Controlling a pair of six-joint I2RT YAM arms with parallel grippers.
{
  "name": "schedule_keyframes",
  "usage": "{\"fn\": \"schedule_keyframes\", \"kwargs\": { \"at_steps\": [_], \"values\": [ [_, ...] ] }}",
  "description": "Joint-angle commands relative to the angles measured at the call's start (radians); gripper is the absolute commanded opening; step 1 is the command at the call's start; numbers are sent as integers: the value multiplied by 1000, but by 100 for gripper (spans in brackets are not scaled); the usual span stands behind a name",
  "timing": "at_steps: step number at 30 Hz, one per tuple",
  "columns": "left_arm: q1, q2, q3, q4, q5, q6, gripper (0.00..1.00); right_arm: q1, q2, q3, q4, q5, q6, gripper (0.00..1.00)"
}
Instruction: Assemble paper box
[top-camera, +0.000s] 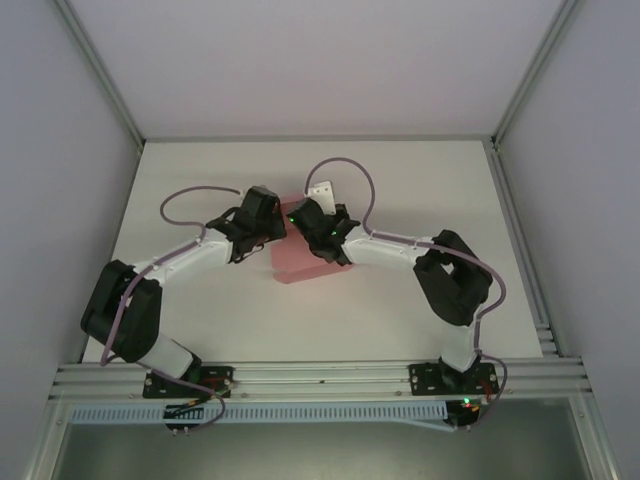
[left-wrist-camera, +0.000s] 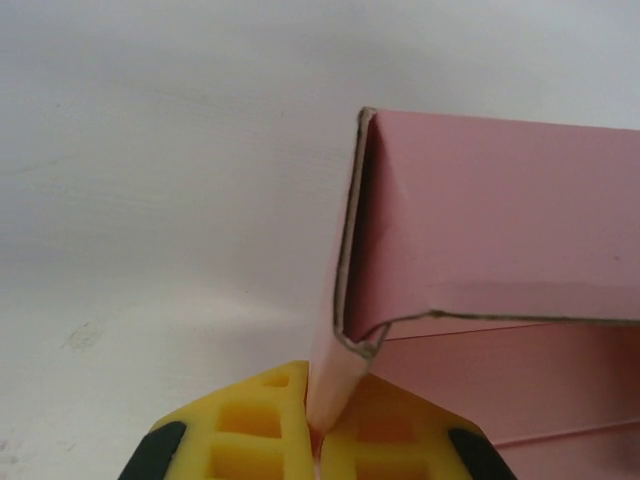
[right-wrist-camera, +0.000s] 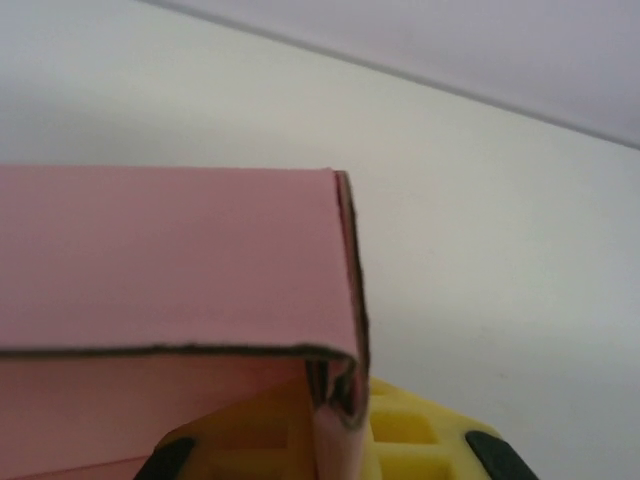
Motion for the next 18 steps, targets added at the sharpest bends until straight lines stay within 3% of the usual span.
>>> {"fn": "schedule_keyframes", "kwargs": {
  "at_steps": [1, 2, 3, 5, 11, 16, 18],
  "values": [
    [52, -30, -13, -155, -114, -7, 0, -63, -68, -140, 243, -61, -157, 11],
    [39, -32, -14, -144, -113, 1, 0, -62, -87, -172, 310, -150, -178, 15],
    [26, -32, -5, -140, -117, 7, 0, -60, -104, -199, 369, -219, -189, 33],
    [8, -30, 10, -134, -130, 27, 0, -59, -137, -233, 424, -320, -177, 45],
    [5, -11, 16, -108, -107, 66, 0, -57, -286, -267, 373, -622, -170, 100],
    [7, -5, 14, -60, -19, 216, 0, -62, -420, -272, 233, -570, -99, 100],
    [7, -9, 17, -41, 72, 336, 0, -71, -485, -284, 171, -524, -52, 100]
  ]
}}
